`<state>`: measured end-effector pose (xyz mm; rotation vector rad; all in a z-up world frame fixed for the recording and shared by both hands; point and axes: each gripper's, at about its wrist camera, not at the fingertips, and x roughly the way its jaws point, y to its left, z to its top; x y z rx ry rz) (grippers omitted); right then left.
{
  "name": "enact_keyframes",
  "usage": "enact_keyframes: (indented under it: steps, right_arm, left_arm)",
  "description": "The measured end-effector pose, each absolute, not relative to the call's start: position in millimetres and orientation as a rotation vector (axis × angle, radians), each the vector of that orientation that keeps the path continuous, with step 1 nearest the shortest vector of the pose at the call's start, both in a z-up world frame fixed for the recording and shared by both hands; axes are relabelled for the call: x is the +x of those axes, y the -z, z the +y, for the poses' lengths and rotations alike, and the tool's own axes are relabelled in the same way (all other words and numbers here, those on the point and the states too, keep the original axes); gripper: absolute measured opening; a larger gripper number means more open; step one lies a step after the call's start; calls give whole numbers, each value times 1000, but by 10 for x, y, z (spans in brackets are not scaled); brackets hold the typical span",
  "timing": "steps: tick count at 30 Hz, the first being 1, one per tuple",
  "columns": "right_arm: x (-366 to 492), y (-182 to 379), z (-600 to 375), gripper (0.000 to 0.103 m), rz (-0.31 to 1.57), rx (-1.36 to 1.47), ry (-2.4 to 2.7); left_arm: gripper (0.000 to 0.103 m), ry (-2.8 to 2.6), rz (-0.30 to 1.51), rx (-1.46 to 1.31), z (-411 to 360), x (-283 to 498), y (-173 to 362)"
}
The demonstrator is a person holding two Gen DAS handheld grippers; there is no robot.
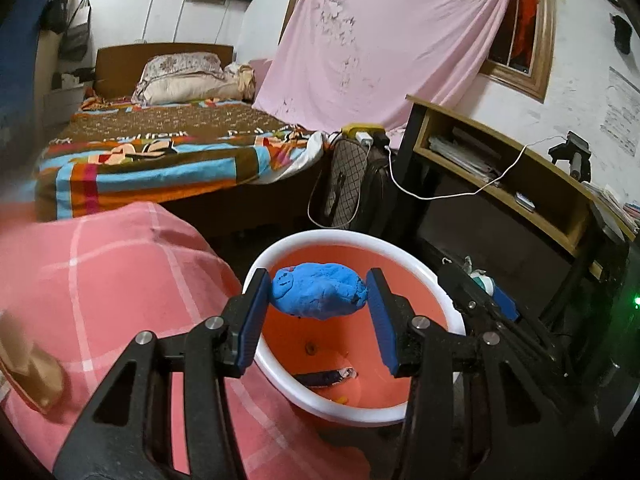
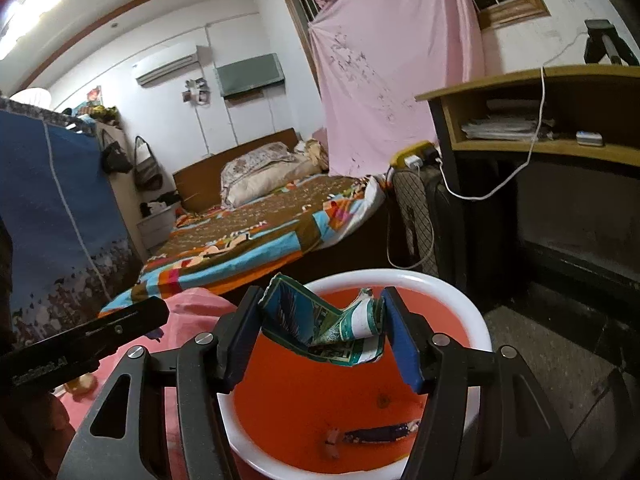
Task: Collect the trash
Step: 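Open the left tool over the bucket while the right tool releases the green wrapper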
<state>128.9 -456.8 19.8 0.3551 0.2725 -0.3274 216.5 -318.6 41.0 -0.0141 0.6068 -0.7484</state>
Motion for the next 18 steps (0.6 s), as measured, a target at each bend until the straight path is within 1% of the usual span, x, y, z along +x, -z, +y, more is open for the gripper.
enact_keyframes:
  steps: [12, 14, 18]
  right_arm:
    - [1320, -129, -4630, 63, 323, 393, 331]
    - [1332, -123, -4648, 64, 330, 395, 334]
    - [1352, -117, -4666, 69, 338, 403, 334]
  left_arm:
    - [32, 740, 685, -32, -3246, 2265, -320]
    - [35, 737, 697, -40, -3241, 2280, -307]
    - [39, 738, 705, -60, -3221, 2296, -296]
